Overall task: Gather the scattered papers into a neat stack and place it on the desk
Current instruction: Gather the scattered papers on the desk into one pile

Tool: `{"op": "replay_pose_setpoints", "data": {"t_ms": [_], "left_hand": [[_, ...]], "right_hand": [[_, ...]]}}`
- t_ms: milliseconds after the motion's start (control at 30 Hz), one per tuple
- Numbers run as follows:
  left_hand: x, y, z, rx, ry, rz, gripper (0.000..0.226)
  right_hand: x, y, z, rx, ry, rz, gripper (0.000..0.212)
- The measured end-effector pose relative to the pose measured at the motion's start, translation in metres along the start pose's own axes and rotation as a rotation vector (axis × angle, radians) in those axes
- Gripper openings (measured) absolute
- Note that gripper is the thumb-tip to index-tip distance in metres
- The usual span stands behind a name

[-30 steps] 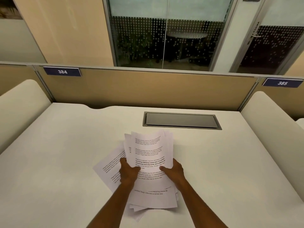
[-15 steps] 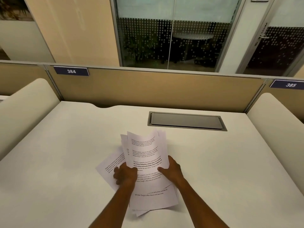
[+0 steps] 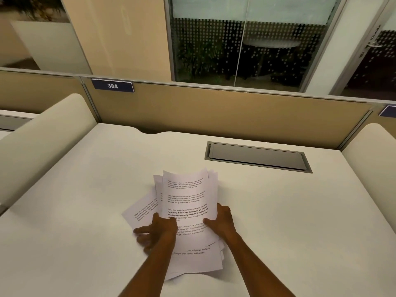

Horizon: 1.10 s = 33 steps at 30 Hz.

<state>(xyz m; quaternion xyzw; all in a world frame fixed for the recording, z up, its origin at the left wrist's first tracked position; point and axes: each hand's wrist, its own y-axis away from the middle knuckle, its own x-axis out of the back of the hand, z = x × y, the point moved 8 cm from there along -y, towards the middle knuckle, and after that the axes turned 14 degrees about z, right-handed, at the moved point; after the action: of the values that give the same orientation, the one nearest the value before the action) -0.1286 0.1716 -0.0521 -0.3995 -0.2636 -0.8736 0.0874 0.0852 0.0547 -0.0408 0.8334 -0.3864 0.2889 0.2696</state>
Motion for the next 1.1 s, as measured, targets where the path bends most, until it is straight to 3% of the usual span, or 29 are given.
{"op": "replay_pose_setpoints", "data": {"t_ms": [67, 167, 267, 700, 833, 933, 1100], "left_hand": [[0.001, -0.003, -0.004, -0.007, -0.031, 0.014, 0.076], [0.012, 0.002, 0.001, -0.092, -0.089, 0.058, 0.049], [0.018, 0.002, 0.008, -0.160, -0.034, 0.096, 0.041], [0.024, -0.014, 0.024, -0.276, 0.189, 0.053, 0.056], [0.027, -0.016, 0.030, -0.191, 0.369, -0.066, 0.051], [0.026, -0.015, 0.029, -0.071, 0.501, -0.153, 0.061], [0.024, -0.017, 0.021, 0.113, 0.598, -0.167, 0.082]], "right_hand": [[-0.003, 0.001, -0.001, 0.002, 0.010, 0.019, 0.070], [-0.008, 0.001, 0.002, -0.004, 0.030, 0.045, 0.072], [-0.004, 0.008, -0.007, 0.011, 0.023, 0.040, 0.071], [-0.008, 0.009, -0.019, 0.078, 0.021, -0.033, 0.069], [-0.012, 0.009, -0.023, 0.097, 0.023, -0.036, 0.071], [-0.012, 0.009, -0.024, 0.096, 0.015, -0.037, 0.072], [-0.007, 0.009, -0.025, 0.092, -0.037, -0.050, 0.074]]}}
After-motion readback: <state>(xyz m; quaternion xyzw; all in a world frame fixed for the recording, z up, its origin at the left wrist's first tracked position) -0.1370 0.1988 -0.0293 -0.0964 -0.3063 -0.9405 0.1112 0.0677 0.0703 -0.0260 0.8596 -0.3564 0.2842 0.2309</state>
